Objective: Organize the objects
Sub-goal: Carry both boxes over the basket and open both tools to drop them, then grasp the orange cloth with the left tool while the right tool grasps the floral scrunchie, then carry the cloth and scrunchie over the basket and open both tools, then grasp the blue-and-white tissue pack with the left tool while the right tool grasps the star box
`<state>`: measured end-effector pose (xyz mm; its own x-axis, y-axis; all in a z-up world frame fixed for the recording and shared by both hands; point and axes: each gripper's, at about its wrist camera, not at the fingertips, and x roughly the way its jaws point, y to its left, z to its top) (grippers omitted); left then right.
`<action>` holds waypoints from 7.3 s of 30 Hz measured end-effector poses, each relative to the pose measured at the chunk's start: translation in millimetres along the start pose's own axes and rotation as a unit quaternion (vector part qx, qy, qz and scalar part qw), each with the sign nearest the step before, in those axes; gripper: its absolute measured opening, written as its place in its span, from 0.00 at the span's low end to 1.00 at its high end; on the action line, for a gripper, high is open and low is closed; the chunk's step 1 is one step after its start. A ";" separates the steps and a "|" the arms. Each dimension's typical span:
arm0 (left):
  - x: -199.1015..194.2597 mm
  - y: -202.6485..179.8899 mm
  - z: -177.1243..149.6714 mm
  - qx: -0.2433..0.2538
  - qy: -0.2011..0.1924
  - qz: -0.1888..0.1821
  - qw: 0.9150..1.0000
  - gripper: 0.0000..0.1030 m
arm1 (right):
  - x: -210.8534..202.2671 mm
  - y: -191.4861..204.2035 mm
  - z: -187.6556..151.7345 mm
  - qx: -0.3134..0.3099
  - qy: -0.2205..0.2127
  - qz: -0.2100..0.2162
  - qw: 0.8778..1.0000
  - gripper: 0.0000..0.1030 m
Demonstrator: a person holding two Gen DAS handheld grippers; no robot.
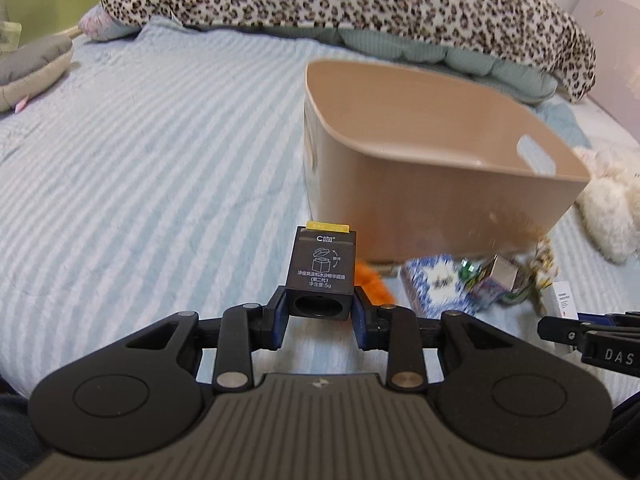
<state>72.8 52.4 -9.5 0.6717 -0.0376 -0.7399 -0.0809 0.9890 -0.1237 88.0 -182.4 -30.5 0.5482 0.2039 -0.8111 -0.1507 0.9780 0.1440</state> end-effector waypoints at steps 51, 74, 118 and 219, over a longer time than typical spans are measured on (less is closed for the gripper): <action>48.3 -70.8 117.6 0.095 -0.039 0.037 0.994 0.75 | 13.7 -2.7 121.4 -0.048 -0.061 -0.005 0.997 0.75; 9.5 -3.1 39.8 0.055 0.039 0.051 0.996 0.92 | -18.5 -46.8 43.5 -0.048 0.023 -0.056 0.997 1.00; 69.2 3.2 14.8 0.066 0.084 -0.016 0.994 0.06 | 52.5 -28.5 18.5 -0.075 0.065 -0.035 0.994 0.11; 12.7 -21.8 36.9 0.087 0.019 0.046 0.995 0.74 | -2.4 -11.0 21.4 -0.029 -0.011 -0.010 0.999 0.92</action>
<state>110.2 35.6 8.2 0.6380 0.0527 -0.7682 -0.0106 0.9982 0.0597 106.0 -192.8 -18.0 0.5699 0.1862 -0.8003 -0.1866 0.9779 0.0946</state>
